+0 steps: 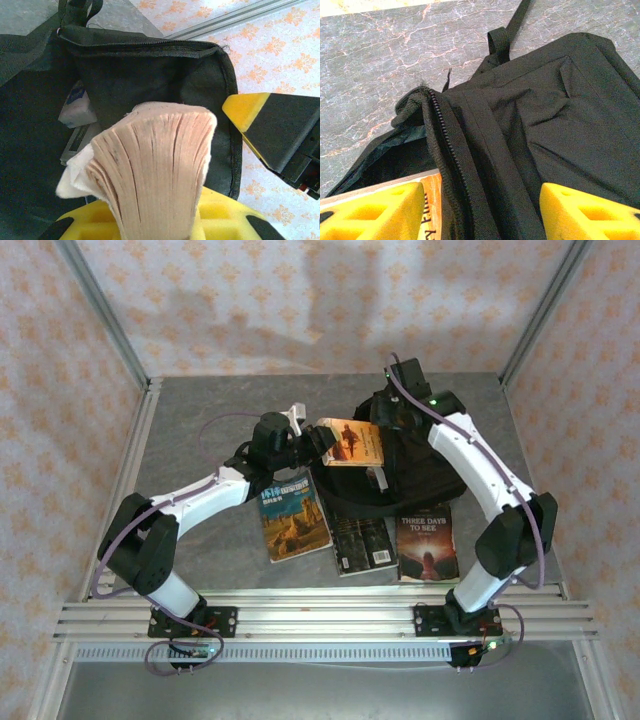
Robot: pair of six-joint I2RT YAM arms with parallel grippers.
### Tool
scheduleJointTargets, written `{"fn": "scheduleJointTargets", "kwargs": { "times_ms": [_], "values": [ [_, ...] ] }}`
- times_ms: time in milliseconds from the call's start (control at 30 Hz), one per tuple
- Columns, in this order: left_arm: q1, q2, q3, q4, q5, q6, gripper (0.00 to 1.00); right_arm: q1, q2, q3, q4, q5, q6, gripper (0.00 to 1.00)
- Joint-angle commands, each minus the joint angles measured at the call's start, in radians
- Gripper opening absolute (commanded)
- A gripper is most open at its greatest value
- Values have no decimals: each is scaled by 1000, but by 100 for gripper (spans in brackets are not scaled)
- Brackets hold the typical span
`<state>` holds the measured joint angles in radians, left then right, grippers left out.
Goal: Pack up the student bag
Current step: Place the book in the student bag.
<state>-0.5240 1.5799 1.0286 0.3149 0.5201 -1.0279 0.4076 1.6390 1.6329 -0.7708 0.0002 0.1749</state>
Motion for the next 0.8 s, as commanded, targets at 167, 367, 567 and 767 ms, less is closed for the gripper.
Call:
{"fn": "scheduleJointTargets", "kwargs": {
  "times_ms": [167,367,567,767],
  "values": [
    [-5,-21,24,28,9,17,0,-15,86,47,-68,-153,1,52],
    [1,-21,32,-25,-9,33,0,-14,51,57,-48,-150,-1,4],
    [25,0,44,-213,-107,31,0,-14,-38,129,-52,-45,-8,0],
    [21,54,45,-81,-24,-26,0,-15,-41,201,-87,-71,-2,0]
  ]
}}
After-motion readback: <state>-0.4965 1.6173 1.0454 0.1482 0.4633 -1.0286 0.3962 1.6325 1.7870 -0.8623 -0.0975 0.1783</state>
